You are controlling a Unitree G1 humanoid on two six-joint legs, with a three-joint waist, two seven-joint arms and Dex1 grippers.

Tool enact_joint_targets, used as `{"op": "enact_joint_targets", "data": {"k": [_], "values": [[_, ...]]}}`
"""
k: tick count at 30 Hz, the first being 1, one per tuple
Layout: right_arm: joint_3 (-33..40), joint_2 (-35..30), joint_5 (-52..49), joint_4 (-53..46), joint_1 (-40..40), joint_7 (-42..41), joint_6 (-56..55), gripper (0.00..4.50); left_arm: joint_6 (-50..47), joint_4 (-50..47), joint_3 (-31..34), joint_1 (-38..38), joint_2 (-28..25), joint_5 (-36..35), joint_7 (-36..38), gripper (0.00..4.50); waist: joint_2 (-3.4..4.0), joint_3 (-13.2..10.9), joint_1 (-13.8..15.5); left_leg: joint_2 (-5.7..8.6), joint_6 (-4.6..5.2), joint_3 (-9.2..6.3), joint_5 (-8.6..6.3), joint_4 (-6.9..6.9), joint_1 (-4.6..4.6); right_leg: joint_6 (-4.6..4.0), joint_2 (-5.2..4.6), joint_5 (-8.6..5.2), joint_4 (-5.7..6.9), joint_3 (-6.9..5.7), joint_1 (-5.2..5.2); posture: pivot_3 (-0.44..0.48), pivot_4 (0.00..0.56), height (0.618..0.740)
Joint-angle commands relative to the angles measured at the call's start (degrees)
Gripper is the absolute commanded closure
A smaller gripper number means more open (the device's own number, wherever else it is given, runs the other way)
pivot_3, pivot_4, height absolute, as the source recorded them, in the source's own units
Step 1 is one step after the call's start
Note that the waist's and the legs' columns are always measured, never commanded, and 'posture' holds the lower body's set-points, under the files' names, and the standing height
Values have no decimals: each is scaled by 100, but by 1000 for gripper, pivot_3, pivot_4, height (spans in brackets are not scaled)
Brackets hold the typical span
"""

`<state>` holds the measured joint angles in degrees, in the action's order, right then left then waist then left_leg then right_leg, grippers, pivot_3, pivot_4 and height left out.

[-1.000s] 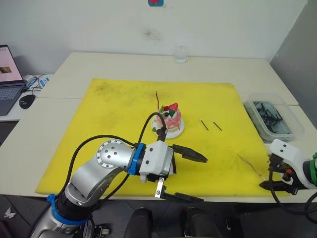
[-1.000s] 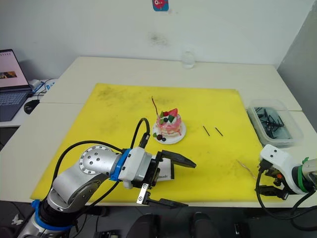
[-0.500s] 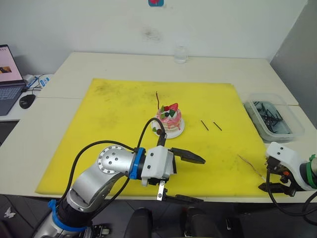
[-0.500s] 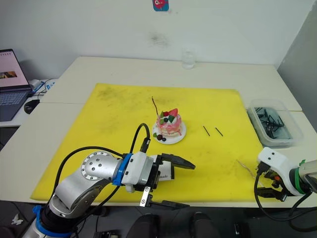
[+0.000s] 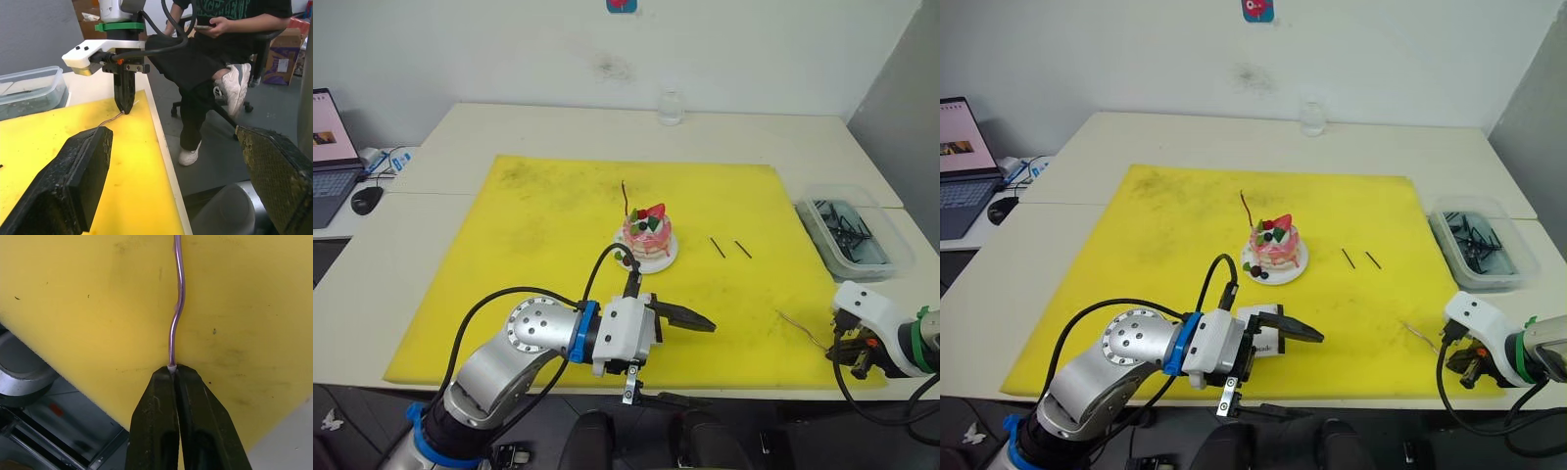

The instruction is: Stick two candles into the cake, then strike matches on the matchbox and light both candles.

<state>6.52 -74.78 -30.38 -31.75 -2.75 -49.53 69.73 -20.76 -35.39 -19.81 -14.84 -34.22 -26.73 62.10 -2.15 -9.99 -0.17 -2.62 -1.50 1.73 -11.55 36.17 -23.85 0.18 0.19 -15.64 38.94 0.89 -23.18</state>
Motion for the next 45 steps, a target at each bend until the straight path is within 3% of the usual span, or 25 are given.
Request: {"op": "enact_joint_targets", "data": {"k": [1,12,15,19,22,31,37,45], "values": [[104,-58,-56,-7,137,-30,61,4458,132,-122,-14,59,-39,32,27,0,0,0,-1,0,0,0,0,0,0,0,0,0,0,0,0,0,150,740],[1017,212,-755,-46,1202,-200,335,4458,-256,-186,1048,628,-396,-373,-480,0,1,0,-12,-5,0,-3,0,0,2,-1,0,0,2,-3,0,0,150,740],[991,919,-1005,-111,1951,211,330,4458,-383,-172,1455,827,-416,-491,-763,0,1,0,-27,-5,0,0,0,-1,2,-1,0,0,1,0,0,0,150,740],[809,2518,-1153,-165,3004,1154,70,4458,-358,-78,1952,1031,-409,-432,-1111,0,2,-1,-71,-6,0,-1,0,-1,2,3,3,2,4,2,-2,0,150,740],[558,3503,-892,-91,3350,1815,-330,4458,-325,1,2165,1022,-399,-339,-1337,0,2,-1,-88,-8,0,-5,0,-2,0,2,9,3,5,-2,-3,0,150,740],[-751,5880,777,1298,3056,2234,-4295,4458,-596,-31,2535,863,-260,-402,-2094,0,1,0,-109,-10,0,0,0,-3,-4,2,8,3,6,4,-7,0,150,740],[-1148,6518,1453,2262,2844,2188,-6034,4458,-675,111,2704,834,-233,-457,-2267,0,1,0,-136,-10,0,5,0,-3,-3,0,5,5,7,6,-6,0,150,740],[-1257,7053,1826,3194,2969,2270,-7166,4458,-699,175,2683,852,-282,-438,-2217,0,2,0,-136,-18,0,-2,0,-5,2,-5,6,7,13,1,-6,0,150,740]]}}
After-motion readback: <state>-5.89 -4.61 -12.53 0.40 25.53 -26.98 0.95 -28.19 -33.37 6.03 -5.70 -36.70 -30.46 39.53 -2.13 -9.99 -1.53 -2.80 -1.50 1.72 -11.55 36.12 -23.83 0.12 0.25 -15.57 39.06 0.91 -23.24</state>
